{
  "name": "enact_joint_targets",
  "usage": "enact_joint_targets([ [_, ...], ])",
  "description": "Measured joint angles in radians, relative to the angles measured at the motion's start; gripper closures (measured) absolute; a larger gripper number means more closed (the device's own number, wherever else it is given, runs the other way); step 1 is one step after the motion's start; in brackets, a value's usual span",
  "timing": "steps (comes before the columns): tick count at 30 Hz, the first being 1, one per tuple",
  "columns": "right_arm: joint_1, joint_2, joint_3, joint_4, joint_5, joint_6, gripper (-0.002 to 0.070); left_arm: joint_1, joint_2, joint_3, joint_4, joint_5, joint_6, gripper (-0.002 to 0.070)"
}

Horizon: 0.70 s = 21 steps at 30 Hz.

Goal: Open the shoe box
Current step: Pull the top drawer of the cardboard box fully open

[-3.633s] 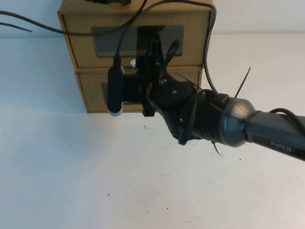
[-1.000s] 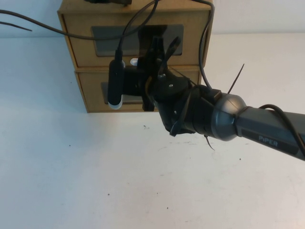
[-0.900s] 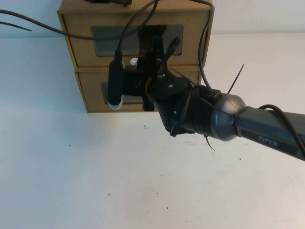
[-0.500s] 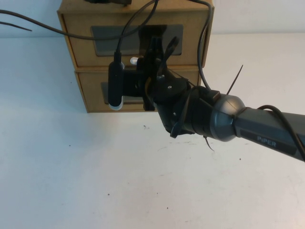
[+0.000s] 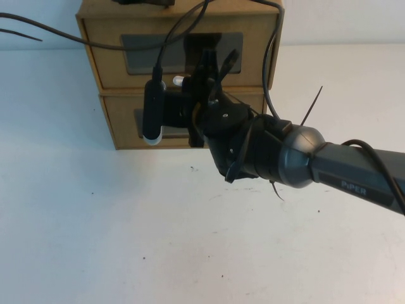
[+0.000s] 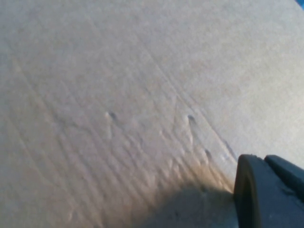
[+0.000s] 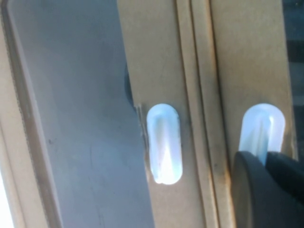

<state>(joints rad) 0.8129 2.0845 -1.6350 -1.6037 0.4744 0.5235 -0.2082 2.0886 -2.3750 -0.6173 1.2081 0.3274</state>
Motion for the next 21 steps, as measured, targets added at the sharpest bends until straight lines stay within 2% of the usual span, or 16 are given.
enact_joint_targets([
  [9, 0.049, -0.01, 0.026, 0.011, 0.11, 0.0, 0.0668, 0.0, 0.017, -0.002, -0.024, 0.002, -0.025, 0.068],
  [21, 0.1, -0.14, 0.196, 0.069, 0.122, 0.0, 0.0668, 0.0, 0.018, -0.002, -0.031, 0.011, -0.029, 0.068],
])
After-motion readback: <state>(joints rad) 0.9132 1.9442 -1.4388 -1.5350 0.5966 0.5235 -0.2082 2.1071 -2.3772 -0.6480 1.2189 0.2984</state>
